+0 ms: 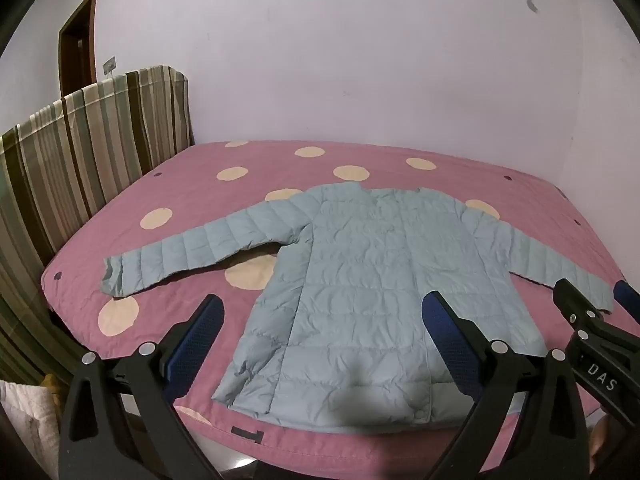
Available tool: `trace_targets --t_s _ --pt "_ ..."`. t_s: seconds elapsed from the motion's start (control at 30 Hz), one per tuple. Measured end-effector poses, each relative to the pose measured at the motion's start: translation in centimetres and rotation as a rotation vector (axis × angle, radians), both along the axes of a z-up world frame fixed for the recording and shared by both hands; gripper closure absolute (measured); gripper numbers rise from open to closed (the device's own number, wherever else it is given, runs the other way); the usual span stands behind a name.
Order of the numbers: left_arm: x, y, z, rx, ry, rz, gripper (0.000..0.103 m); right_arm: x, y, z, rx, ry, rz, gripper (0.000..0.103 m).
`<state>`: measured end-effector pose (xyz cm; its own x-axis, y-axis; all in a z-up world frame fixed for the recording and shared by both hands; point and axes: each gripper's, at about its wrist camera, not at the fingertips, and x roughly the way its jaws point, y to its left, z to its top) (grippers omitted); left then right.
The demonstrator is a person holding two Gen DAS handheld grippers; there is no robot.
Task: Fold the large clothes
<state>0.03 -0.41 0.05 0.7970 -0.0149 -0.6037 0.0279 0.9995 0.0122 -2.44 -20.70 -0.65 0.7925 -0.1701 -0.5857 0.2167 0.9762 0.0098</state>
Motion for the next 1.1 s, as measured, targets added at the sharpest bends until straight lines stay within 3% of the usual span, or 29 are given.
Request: trace_targets --t_s 1.1 --pt "0.12 0.40 -0.34 -0.004 0.003 0.001 0.004 -0.10 0.16 0.07 -0.003 -0.001 0.000 0.002"
